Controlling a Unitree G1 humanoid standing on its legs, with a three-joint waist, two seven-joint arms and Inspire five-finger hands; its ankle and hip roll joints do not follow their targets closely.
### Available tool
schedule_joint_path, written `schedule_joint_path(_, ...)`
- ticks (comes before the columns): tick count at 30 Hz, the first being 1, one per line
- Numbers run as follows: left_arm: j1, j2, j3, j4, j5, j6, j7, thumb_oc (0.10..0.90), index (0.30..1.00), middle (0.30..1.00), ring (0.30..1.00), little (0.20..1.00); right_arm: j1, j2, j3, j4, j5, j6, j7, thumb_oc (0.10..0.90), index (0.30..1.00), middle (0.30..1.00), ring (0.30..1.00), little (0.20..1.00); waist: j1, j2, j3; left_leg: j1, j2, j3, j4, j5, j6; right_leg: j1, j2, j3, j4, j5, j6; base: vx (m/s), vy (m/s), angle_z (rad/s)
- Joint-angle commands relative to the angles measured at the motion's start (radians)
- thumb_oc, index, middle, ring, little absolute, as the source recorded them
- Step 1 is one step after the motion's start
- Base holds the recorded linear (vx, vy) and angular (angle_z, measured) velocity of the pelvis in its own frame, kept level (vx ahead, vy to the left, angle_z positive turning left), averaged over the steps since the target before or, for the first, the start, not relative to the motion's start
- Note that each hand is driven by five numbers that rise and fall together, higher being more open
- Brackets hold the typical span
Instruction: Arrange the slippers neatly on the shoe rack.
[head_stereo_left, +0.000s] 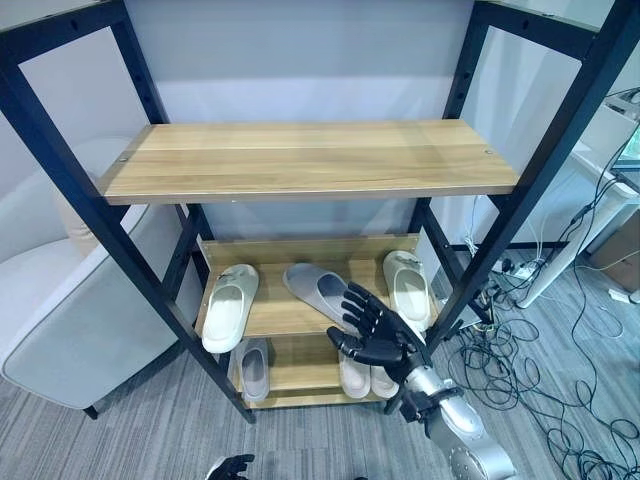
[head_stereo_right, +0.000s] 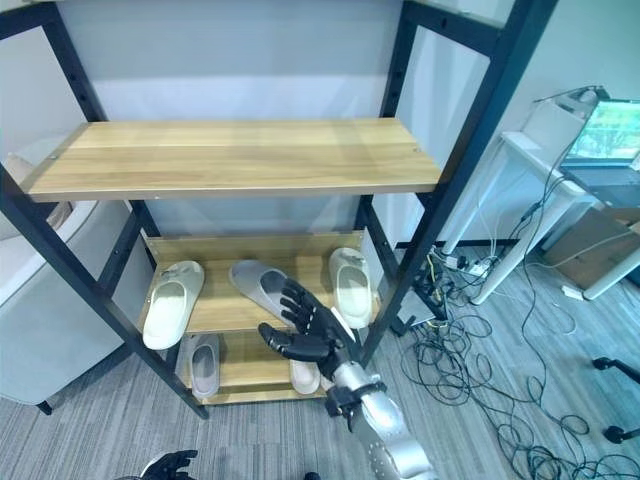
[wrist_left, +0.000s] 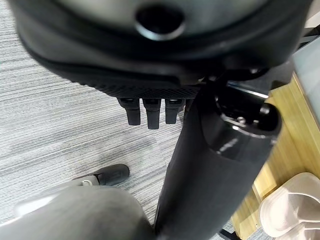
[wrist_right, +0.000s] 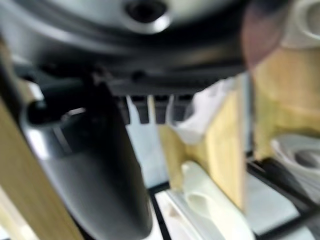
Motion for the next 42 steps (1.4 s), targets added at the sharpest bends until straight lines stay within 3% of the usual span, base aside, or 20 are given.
schedule_joint_path(1, -0.021, -0.088, -0.030, 0.064, -0.001, -0.038, 0.007, 0.800, 0.900, 0.900, 0.900, 0.900, -0.083, -0.008, -0.090, -0.157, -0.121, -0.140, -0.059, 0.800, 0.900, 0.900, 0.900, 0.900, 0.023, -0.010, -0.017, -0.014, -0.009, 0.059, 0.009, -0.057, -0.001, 0.030, -0.032, -0.014, 0.017, -0.116, 0.080, 0.03, 0.017, 0.05)
schedule_joint_path(4, -0.012, -0.088, -0.024, 0.063, 0.004, -0.038, 0.005, 0.800, 0.900, 0.900, 0.900, 0.900, -0.138, -0.057, -0.150, -0.145, -0.286, -0.135, -0.144, 0.800, 0.900, 0.900, 0.900, 0.900, 0.035, -0.014, -0.013, -0.016, -0.008, 0.052, 0.009, -0.056, 0.001, 0.031, -0.033, -0.023, 0.017, -0.119, 0.080, 0.03, 0.019, 0.04)
schedule_joint_path(11, 0.007, -0.070, -0.019, 0.062, 0.031, -0.045, -0.006, 0.800, 0.900, 0.900, 0.900, 0.900, -0.224, -0.198, -0.240, -0.063, -0.479, -0.125, -0.243, 0.800, 0.900, 0.900, 0.900, 0.900, 0.069, -0.026, -0.002, -0.030, -0.009, 0.036, 0.009, -0.051, -0.003, 0.030, -0.034, -0.053, 0.016, -0.122, 0.085, 0.02, 0.015, 0.11)
schedule_joint_path(20, 0.022, -0.048, -0.038, 0.064, 0.039, -0.052, -0.018, 0.800, 0.900, 0.900, 0.900, 0.900, -0.356, -0.348, -0.171, 0.166, -0.592, -0.091, -0.269, 0.800, 0.900, 0.900, 0.900, 0.900, 0.109, -0.038, 0.013, -0.050, -0.016, 0.011, 0.009, -0.042, -0.006, 0.025, -0.040, -0.079, 0.017, -0.121, 0.090, 0.02, 0.021, 0.11)
schedule_joint_path(42, 0.041, -0.041, -0.039, 0.069, 0.032, -0.051, -0.009, 0.800, 0.900, 0.900, 0.900, 0.900, -0.471, -0.330, -0.079, 0.357, -0.672, -0.054, -0.307, 0.800, 0.900, 0.900, 0.900, 0.900, 0.159, -0.055, 0.027, -0.077, -0.027, -0.030, 0.009, -0.033, -0.011, 0.018, -0.048, -0.119, 0.014, -0.123, 0.093, 0.01, 0.013, 0.09)
